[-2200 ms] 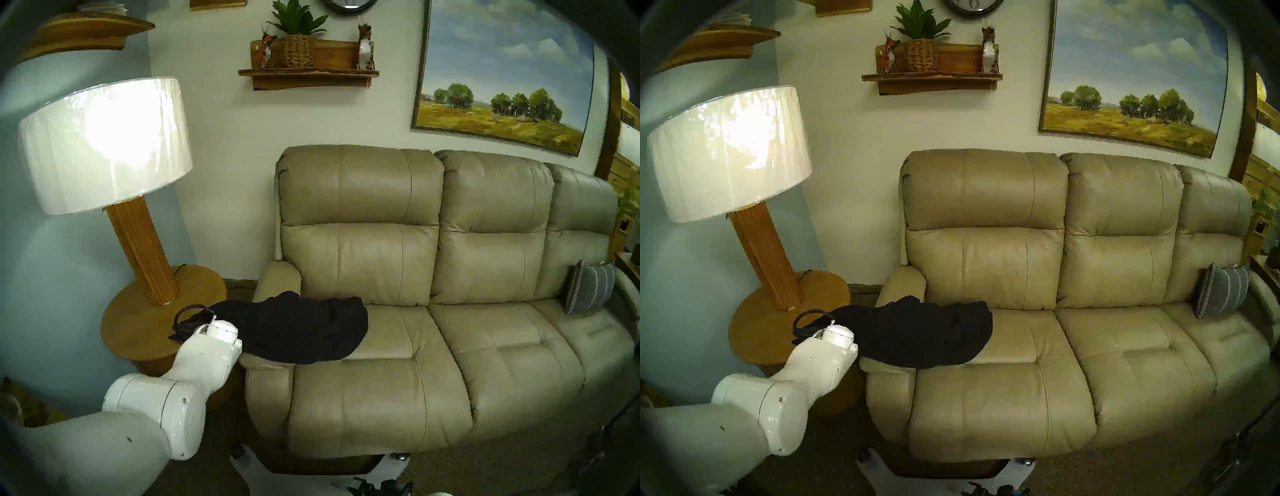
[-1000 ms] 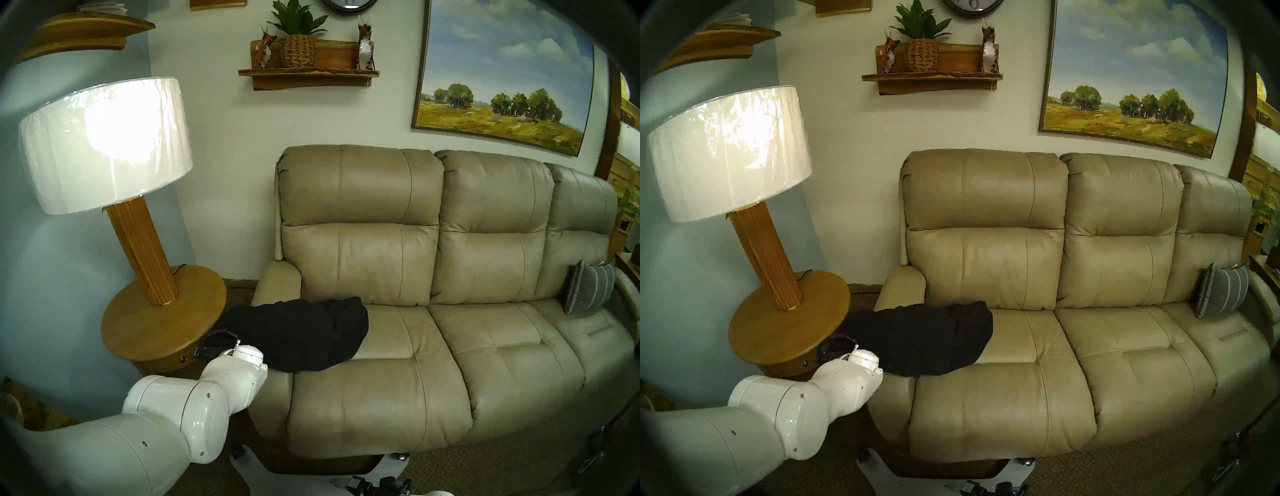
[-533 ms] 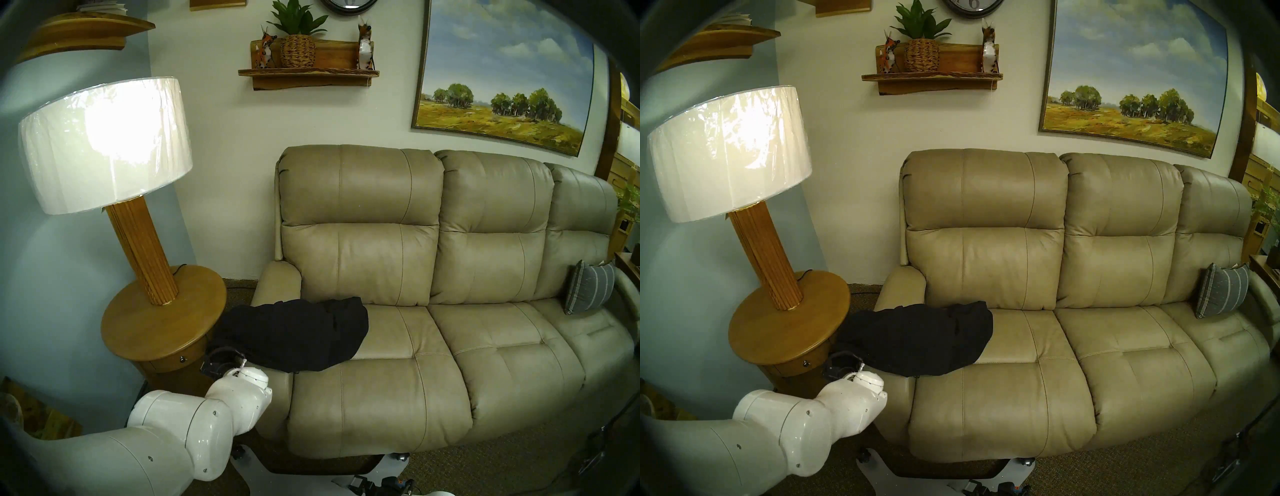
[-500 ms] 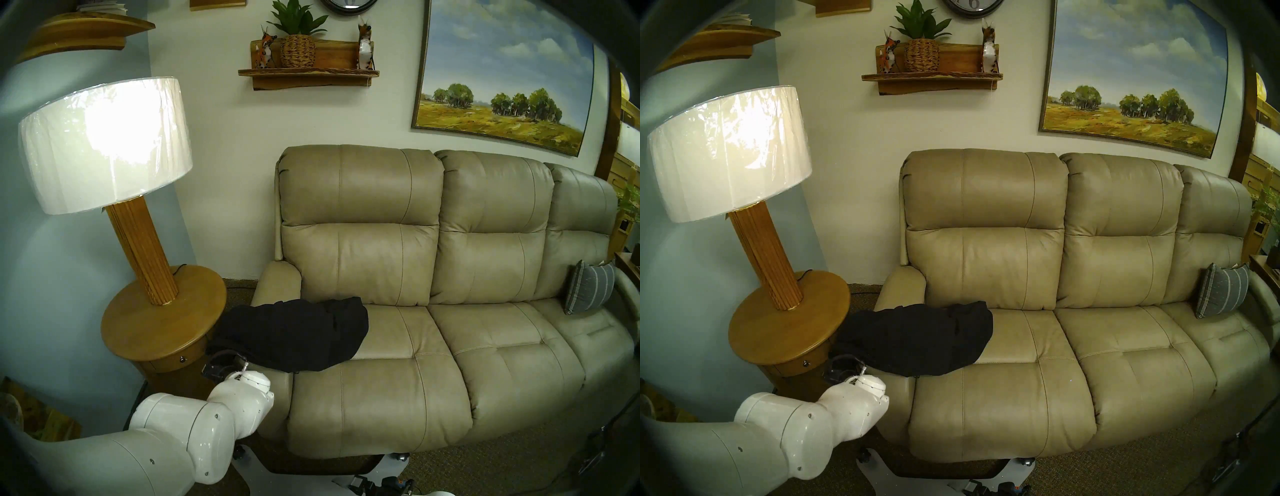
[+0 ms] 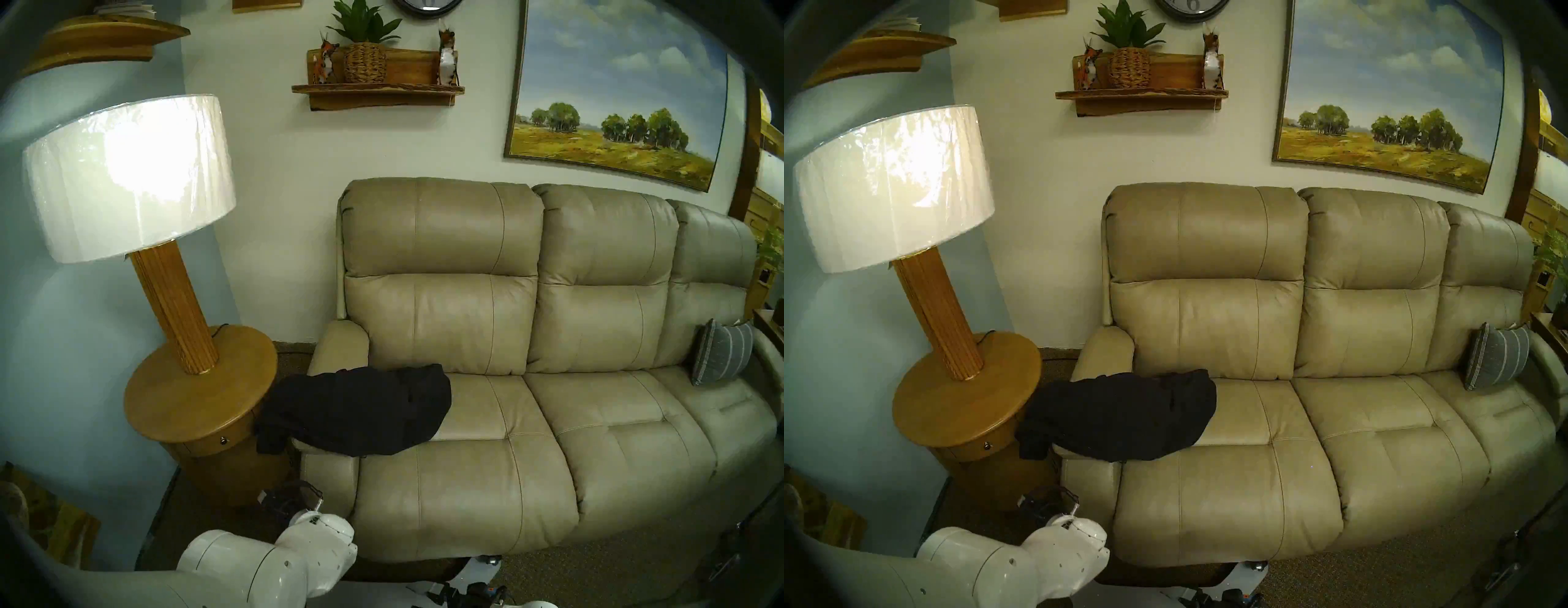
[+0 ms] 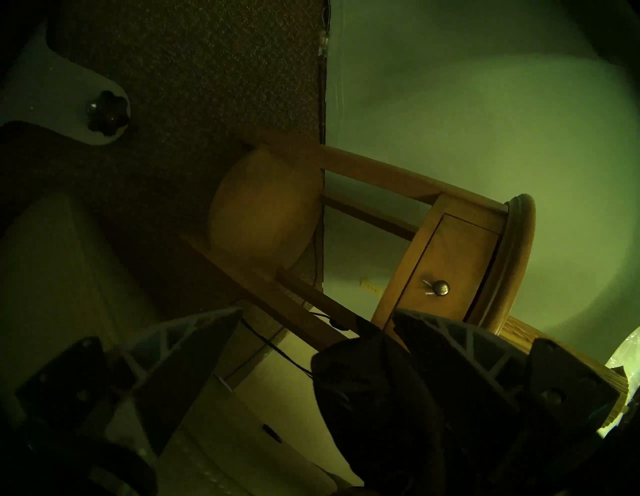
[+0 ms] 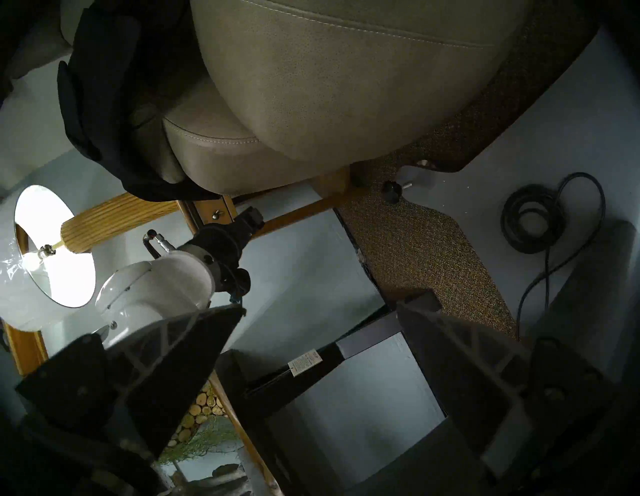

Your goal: Drape jacket on sofa arm

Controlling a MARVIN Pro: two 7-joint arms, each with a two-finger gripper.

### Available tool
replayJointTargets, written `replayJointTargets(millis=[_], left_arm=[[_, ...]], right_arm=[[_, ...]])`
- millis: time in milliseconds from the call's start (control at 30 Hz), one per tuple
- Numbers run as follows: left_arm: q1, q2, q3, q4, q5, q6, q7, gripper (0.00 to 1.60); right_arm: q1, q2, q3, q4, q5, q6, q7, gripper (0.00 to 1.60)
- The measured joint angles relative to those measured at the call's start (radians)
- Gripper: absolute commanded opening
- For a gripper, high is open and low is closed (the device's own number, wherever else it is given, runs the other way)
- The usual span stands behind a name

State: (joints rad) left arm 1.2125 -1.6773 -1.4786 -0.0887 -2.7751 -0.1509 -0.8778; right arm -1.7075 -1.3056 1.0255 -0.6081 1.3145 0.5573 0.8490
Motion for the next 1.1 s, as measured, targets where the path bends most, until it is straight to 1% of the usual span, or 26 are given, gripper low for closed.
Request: replayJointTargets(millis=[233, 433, 567, 800, 1100], left_arm=[[0.038, -0.011, 0.06, -0.002, 0.064, 0.01, -0.052, 1.6], [0.05, -0.015, 0.151, -0.002, 0.167, 0.021, -0.121, 1.6], [0.048, -0.018, 0.222, -0.001, 0.247, 0.024, -0.166, 1.6], [0.059, -0.012, 0.275, 0.005, 0.304, 0.025, -0.195, 1.6], [0.069, -0.002, 0.32, 0.003, 0.359, 0.035, -0.222, 1.6]], right_arm=[[0.0, -0.003, 0.001, 0.0, 0.004, -0.001, 0.001, 1.6], [-0.006, -0.004, 0.014, -0.003, 0.019, 0.008, 0.02, 1.6], [-0.013, -0.001, 0.026, -0.013, 0.03, 0.027, 0.042, 1.6], [-0.011, 0.014, 0.039, -0.03, 0.041, 0.065, 0.07, 1.6], [-0.004, 0.035, 0.047, -0.048, 0.049, 0.112, 0.097, 1.6]])
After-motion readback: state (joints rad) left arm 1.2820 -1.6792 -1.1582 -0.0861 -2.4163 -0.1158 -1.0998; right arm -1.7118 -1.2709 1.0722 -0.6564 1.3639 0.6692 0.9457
